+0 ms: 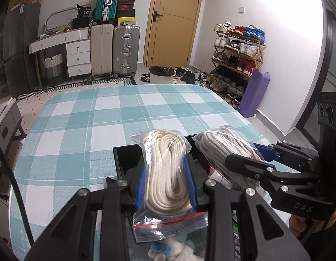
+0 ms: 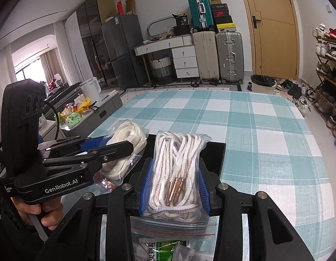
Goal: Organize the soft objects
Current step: 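Lower both bagged ropes into the black box side by side, then open both grippers to release the ropes and withdraw from the box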
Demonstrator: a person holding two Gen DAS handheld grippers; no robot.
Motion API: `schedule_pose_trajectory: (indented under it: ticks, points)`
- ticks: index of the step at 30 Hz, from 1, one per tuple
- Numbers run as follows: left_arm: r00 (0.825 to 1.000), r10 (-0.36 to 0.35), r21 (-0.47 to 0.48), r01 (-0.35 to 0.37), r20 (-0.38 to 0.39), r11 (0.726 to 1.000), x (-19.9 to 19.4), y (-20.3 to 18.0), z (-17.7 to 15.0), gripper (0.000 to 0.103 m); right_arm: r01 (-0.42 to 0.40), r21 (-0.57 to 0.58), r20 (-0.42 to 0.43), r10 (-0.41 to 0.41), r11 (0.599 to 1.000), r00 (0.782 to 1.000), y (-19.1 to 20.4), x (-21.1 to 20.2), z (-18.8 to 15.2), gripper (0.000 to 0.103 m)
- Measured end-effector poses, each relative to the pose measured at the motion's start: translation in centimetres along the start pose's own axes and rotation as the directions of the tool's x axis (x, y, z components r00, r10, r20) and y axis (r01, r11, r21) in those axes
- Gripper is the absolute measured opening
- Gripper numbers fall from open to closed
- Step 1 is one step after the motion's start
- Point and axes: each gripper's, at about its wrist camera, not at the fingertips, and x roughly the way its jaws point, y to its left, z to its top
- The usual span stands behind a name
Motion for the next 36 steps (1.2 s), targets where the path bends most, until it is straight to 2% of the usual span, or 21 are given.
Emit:
schedule_pose_trajectory:
  ticks: [10, 20, 32, 36]
  points:
    - [0.999, 0.012, 0.003, -0.012, -0.03, 1.0, 1.8, 0.4, -0.3, 0.03, 0.025, -0.024, -0.029, -0.026, 0.999, 0.999, -0.1, 2.4, 0.1, 0.038]
    - [0.997, 0.064, 0.061, -0.061, -0.046, 0.996, 2.9, -0.1, -1.2, 0.03, 0.059, -0.072, -0.047, -0.062, 0.996, 0.997, 0.2, 3.6, -0.1, 0.038]
    - [0.998, 0.05, 0.049, -0.048, -0.045, 0.998, 2.7, 0.3, -1.4, 0.031, 0.045, -0.094, -0.126, -0.056, 0.995, 0.99, 0.5, 5.7, -0.2, 0.037]
    - [0.998, 0.051, 0.055, -0.049, -0.048, 0.997, 2.7, 0.3, -1.3, 0.033, 0.05, -0.104, -0.117, -0.062, 0.993, 0.991, 0.6, 5.7, -0.2, 0.039]
